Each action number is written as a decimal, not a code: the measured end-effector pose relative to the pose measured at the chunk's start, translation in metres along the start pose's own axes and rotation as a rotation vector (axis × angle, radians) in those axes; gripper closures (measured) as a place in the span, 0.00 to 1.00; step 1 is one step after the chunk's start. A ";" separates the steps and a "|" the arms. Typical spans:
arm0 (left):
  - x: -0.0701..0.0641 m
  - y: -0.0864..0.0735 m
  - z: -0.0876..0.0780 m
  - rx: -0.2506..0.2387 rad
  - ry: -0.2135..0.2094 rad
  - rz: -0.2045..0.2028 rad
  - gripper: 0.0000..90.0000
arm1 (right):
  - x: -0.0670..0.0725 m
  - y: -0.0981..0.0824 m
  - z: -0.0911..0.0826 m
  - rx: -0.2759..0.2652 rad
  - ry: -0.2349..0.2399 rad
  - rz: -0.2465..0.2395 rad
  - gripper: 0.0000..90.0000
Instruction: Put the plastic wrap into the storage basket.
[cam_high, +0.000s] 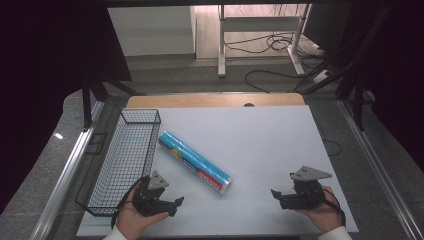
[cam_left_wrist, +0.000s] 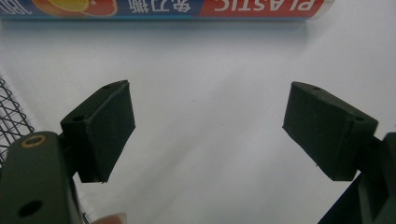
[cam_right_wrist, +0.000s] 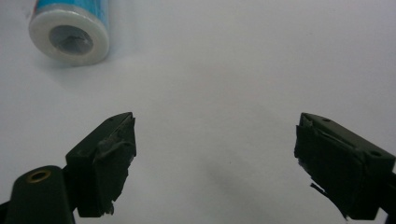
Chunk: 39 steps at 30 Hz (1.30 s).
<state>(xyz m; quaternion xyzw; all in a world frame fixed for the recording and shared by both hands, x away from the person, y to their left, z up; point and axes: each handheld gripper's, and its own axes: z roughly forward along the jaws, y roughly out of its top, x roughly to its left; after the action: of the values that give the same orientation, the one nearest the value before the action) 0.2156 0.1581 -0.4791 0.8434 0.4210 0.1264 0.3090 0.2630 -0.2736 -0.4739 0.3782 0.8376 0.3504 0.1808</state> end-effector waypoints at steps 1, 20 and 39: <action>-0.001 0.000 0.000 -0.006 0.000 0.000 0.19 | 0.000 0.000 0.000 0.001 0.002 0.007 0.16; 0.001 -0.003 -0.003 -0.021 0.001 0.001 0.19 | 0.003 0.011 -0.001 0.041 0.029 0.055 0.18; 0.000 -0.006 -0.006 -0.033 -0.022 0.010 0.19 | 0.031 0.091 0.026 0.046 0.128 0.004 0.16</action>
<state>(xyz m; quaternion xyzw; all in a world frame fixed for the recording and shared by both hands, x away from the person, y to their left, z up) 0.2088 0.1629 -0.4776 0.8417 0.4112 0.1257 0.3266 0.3034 -0.1956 -0.4276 0.3609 0.8545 0.3546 0.1174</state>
